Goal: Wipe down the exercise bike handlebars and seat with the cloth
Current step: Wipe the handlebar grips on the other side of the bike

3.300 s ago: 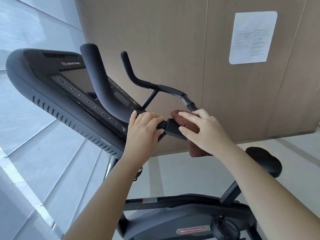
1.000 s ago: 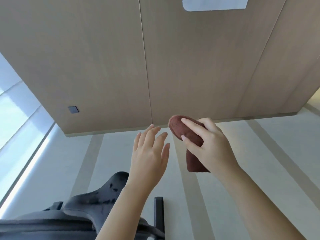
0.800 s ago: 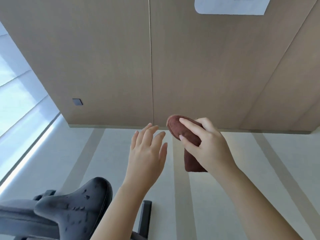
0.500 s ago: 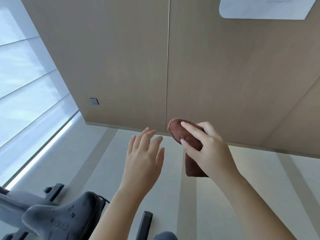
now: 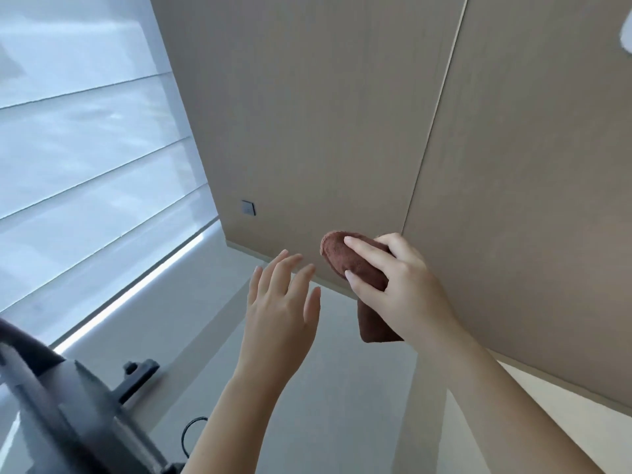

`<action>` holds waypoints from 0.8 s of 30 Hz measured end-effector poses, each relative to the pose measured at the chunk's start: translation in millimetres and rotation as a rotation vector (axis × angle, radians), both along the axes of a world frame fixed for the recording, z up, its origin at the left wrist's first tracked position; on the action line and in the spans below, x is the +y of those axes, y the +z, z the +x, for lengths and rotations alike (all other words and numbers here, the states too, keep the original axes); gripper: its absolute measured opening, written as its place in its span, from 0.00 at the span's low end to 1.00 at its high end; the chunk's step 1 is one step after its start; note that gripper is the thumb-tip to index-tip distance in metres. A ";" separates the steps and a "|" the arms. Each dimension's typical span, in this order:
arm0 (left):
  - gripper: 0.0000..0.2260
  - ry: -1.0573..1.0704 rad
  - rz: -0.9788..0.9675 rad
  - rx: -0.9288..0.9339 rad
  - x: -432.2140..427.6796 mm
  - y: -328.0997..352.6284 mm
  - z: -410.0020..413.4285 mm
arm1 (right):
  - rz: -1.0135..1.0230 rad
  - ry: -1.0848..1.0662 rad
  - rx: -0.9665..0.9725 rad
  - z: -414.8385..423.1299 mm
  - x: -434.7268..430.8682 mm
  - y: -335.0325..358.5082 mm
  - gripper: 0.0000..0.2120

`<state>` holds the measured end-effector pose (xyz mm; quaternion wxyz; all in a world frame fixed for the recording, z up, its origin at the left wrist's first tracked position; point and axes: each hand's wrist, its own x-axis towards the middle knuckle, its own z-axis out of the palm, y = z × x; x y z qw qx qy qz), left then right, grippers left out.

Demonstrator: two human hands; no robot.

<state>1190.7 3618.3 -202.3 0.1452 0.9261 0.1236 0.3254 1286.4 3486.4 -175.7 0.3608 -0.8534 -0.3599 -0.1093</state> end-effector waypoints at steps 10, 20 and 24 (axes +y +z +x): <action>0.13 0.392 0.026 -0.012 119.1 13.7 3.9 | 0.025 0.421 -0.031 58.0 176.9 10.6 0.19; 0.11 0.682 0.124 -0.138 253.6 54.5 37.3 | 0.124 0.790 0.112 107.9 363.4 29.6 0.20; 0.12 0.800 0.179 -0.165 303.4 82.6 49.0 | 0.182 0.915 0.098 125.1 431.6 56.7 0.20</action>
